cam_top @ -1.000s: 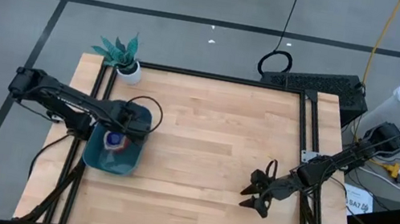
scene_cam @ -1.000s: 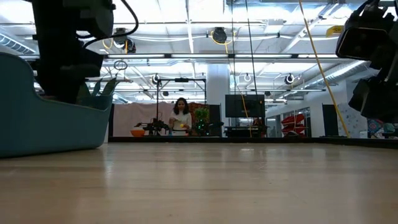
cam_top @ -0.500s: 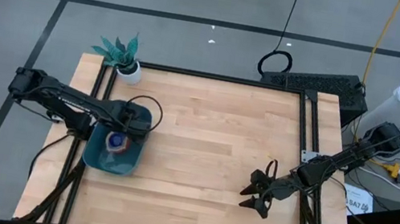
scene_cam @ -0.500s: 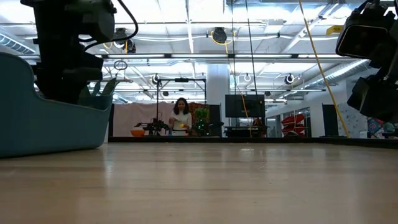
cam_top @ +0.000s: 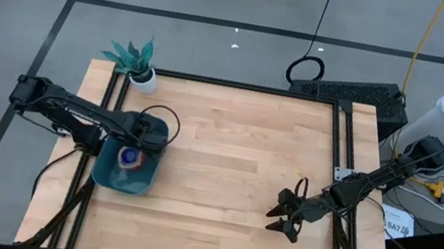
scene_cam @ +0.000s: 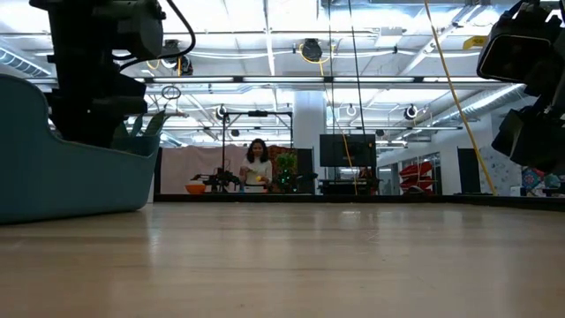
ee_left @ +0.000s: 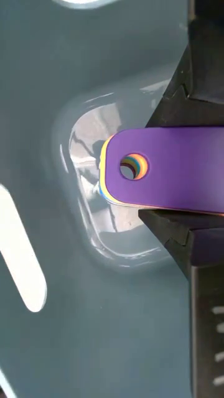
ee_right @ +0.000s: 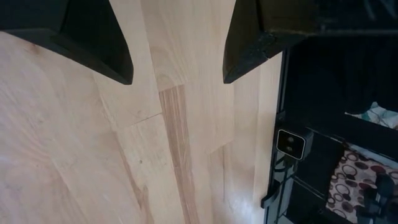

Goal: Nest measuring cups in basket
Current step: Put all the stacked measuring cups into the blue bin

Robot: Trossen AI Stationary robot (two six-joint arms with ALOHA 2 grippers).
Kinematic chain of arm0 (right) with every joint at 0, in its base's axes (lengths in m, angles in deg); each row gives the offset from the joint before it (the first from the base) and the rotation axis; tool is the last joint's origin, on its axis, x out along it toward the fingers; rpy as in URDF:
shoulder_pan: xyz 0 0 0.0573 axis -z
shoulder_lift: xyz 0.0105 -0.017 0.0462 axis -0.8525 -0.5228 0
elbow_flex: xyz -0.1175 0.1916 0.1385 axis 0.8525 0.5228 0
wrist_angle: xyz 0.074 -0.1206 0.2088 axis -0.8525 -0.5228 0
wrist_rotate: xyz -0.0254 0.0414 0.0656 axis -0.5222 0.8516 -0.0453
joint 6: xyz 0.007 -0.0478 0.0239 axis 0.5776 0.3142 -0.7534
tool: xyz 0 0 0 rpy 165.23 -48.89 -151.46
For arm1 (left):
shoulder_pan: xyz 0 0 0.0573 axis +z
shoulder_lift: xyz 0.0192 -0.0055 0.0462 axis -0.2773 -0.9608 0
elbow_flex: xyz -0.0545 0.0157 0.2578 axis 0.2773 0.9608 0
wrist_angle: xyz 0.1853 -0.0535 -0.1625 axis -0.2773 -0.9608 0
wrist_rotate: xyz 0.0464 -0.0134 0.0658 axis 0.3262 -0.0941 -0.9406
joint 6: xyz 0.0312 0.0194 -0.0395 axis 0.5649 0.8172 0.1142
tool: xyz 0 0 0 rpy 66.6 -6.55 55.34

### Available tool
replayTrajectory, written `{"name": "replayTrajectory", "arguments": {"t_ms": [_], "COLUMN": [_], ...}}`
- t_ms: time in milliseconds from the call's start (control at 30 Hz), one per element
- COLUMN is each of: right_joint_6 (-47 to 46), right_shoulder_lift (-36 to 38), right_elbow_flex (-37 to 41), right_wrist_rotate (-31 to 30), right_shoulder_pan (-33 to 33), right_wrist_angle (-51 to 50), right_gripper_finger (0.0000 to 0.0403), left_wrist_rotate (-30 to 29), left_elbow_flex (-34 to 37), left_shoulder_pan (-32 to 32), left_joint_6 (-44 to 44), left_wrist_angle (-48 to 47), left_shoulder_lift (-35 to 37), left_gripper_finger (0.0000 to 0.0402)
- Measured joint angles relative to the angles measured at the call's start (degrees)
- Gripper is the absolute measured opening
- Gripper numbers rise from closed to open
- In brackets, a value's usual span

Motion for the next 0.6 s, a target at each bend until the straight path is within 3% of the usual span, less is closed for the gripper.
{"name": "replayTrajectory", "arguments": {"t_ms": [600], "right_joint_6": [0.23], "right_shoulder_lift": [0.00], "right_elbow_flex": [0.00], "right_wrist_rotate": [-0.01], "right_shoulder_pan": [-1.03], "right_wrist_angle": [0.20], "right_gripper_finger": [0.0240], "left_wrist_rotate": [-0.13], "left_elbow_flex": [0.09], "left_shoulder_pan": [1.18], "left_joint_6": [-0.86], "left_wrist_angle": [-0.36], "left_shoulder_lift": [-0.86], "left_gripper_finger": [0.0148]}}
